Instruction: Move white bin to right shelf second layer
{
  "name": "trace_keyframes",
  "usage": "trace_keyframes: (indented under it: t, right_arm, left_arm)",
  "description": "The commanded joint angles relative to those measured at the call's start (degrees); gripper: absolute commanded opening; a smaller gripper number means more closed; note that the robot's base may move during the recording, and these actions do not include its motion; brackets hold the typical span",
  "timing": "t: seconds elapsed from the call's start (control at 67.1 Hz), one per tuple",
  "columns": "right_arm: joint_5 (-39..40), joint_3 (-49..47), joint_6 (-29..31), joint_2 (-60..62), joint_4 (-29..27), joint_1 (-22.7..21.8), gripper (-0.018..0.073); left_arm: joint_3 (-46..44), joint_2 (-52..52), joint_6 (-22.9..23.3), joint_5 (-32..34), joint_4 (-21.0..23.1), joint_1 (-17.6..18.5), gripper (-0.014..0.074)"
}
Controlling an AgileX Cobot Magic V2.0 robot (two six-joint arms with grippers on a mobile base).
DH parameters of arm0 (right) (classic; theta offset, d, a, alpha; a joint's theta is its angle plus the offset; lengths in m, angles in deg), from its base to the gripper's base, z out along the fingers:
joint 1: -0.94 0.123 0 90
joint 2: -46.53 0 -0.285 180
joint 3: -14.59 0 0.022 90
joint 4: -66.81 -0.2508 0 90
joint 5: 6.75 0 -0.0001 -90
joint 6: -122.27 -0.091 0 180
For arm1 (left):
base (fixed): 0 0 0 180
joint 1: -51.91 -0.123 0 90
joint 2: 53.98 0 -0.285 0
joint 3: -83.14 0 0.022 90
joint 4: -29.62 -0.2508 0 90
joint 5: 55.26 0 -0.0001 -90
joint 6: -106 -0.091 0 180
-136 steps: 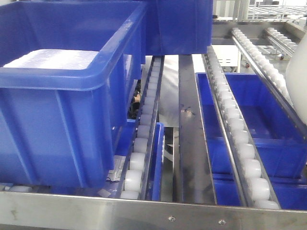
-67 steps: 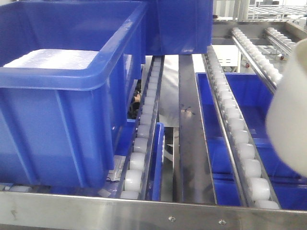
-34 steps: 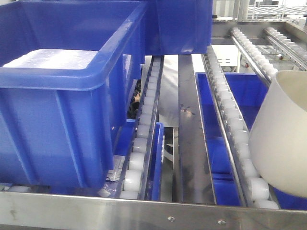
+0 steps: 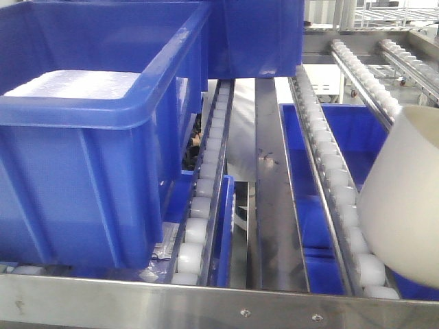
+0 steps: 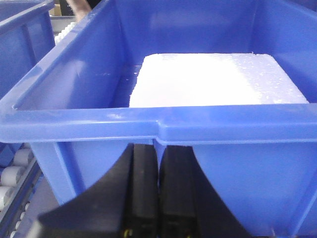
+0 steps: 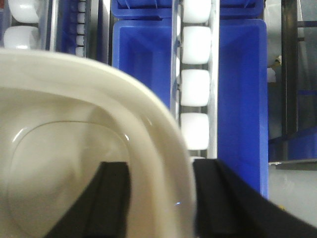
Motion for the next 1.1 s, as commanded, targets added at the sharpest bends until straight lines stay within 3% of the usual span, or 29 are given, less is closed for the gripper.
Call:
trace_keyframes:
  t: [0.0,0.224,0.566,0.671,0.82,1.088]
  right_arm:
    - [2.1,-1.8,-0.1,1.1,-0.2,-0.1,0.0432]
    - [0.7,-3.2,0.0,6.8,0.3,-0.1,0.0431]
    - [-8.6,-4.5,0.0,18.1,3.6,-0.1,0.0427]
    - [-12.4,-4.5,0.0,21.3,3.6,-0.1,0.0311]
    - [-16.4,-4.4,0.1,26.5,3.6,-0.1,0.0034]
    - [-14.0,-3.1,0.1,37.3,2.1,0.0,0.0053]
  left_arm:
    - [2.1,-0.9,0.2,4.8,0.0,0.2,0.0085]
    - [2.1,-0.9,0.2,4.8,0.0,0.2,0.0085]
    - [2.1,-0.9,0.2,4.8,0.0,0.2,0.0085]
    - [2.1,-0.9,0.2,4.8,0.0,0.2,0.0085]
    - [2.1,-0.9,0.2,4.8,0.0,0.2,0.0085]
    - [2.1,-0.9,0.2,4.8,0.0,0.2,0.0085]
